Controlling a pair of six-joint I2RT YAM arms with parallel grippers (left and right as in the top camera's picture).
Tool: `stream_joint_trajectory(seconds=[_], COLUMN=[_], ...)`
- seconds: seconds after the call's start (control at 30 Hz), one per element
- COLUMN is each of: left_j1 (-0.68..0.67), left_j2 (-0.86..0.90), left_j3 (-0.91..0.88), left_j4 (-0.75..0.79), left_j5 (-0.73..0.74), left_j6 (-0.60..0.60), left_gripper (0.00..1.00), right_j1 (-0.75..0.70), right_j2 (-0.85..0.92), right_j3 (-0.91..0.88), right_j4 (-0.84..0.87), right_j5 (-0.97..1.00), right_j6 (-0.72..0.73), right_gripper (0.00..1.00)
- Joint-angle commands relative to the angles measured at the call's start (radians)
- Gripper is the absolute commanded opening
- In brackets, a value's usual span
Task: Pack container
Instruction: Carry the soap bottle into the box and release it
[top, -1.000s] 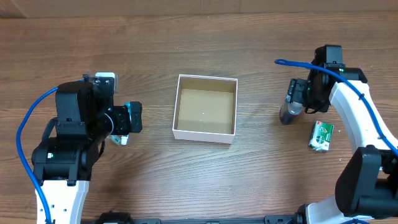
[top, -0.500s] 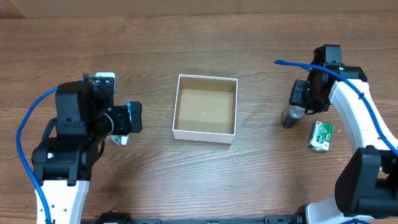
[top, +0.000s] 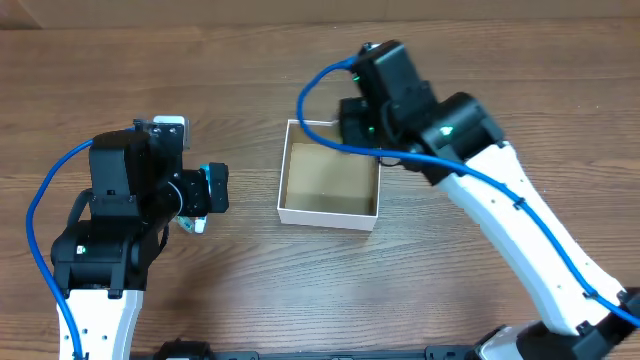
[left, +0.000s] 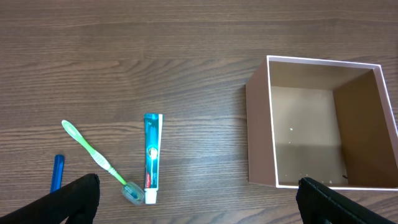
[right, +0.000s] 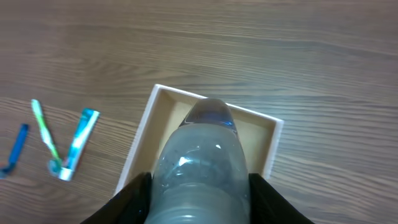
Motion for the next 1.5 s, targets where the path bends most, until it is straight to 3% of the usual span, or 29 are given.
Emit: stream_joint_trajectory(seconds=[0.0, 0.1, 0.43, 0.47, 0.53, 0.57, 0.67, 0.77, 0.93, 1.0, 1.03, 1.13, 1.3, 1.47], left_j1=[-0.006, -0.006, -0.006, -0.006, -0.006, -0.006, -0.006, -0.006, -0.006, -0.006, -0.006, -0.006, -0.006, -0.006], left_j2=[0.005, 0.005, 0.005, 0.005, 0.005, 0.005, 0.005, 0.005, 0.005, 0.005, 0.005, 0.005, 0.005, 0.005], left_j3=[0.022, 0.022, 0.022, 0.022, 0.022, 0.022, 0.022, 0.022, 0.022, 0.022, 0.022, 0.022, 0.022, 0.022], left_j4=[0.005, 0.005, 0.005, 0.005, 0.005, 0.005, 0.004, 0.003, 0.005, 0.005, 0.005, 0.005, 0.0, -0.002], left_j5=[0.017, 0.017, 0.014, 0.014, 0.015, 0.015, 0.015, 0.015, 0.014, 0.015, 0.015, 0.015, 0.015, 0.015], left_j6=[-0.01, -0.01, -0.01, -0.01, -0.01, -0.01, -0.01, -0.01, -0.01, -0.01, -0.01, -0.01, -0.01, -0.01], left_gripper=[1.0, 1.0, 1.0, 1.0, 1.0, 1.0, 1.0, 1.0, 1.0, 1.0, 1.0, 1.0, 1.0, 1.0], right_j1=[0.04, 0.041, 0.041, 0.041, 0.042, 0.041, 0.042, 0.042, 0.018, -0.074, -0.138, -0.455, -0.84, -0.955], right_j2=[0.085, 0.183, 0.381, 0.387, 0.389, 0.389, 0.389, 0.357, 0.067, -0.051, -0.087, -0.124, -0.119, -0.119], right_j3=[0.023, 0.023, 0.019, 0.018, 0.018, 0.018, 0.019, 0.021, 0.021, 0.021, 0.021, 0.015, -0.195, -0.422], right_j4=[0.036, 0.053, 0.166, 0.171, 0.171, 0.17, 0.169, 0.119, 0.027, -0.055, -0.108, -0.324, -0.326, -0.228], right_j5=[0.037, 0.029, -0.009, -0.008, -0.01, -0.016, -0.016, -0.012, 0.145, 0.174, 0.188, 0.158, -0.072, -0.112], right_j6=[0.143, 0.258, 0.254, 0.253, 0.254, 0.254, 0.253, 0.253, 0.262, 0.309, 0.351, 0.416, 0.134, -0.026], right_gripper=[0.04, 0.04, 0.04, 0.1, 0.64, 0.79, 0.87, 0.89, 0.91, 0.92, 0.99, 1.0, 1.0, 1.0])
